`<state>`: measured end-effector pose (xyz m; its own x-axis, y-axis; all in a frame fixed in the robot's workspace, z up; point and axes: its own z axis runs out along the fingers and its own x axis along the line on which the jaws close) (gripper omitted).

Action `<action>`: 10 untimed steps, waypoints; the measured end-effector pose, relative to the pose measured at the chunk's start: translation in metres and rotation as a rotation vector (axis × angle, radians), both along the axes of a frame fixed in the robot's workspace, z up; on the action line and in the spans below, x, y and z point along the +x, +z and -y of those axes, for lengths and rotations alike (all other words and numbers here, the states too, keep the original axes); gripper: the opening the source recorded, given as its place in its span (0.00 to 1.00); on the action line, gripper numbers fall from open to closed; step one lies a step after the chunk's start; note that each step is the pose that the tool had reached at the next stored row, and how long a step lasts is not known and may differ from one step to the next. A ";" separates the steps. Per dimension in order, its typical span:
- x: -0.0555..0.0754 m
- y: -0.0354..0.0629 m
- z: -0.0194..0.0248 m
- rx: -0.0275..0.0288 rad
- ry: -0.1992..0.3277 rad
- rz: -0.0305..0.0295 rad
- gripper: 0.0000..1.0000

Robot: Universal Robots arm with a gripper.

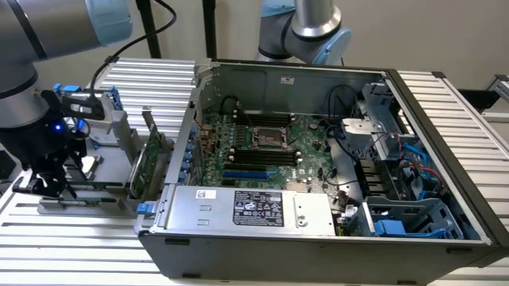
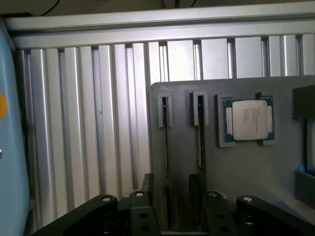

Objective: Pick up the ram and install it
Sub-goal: 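Pick up the ram and move it above insertion slot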

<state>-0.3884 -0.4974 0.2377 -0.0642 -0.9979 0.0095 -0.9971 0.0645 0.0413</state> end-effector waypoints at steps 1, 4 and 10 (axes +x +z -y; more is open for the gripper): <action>0.000 -0.0018 0.0000 0.0000 0.001 0.0000 1.00; 0.000 -0.0073 0.0000 0.0001 0.004 0.0000 1.00; 0.000 -0.0181 -0.0002 0.0000 0.017 0.0000 1.00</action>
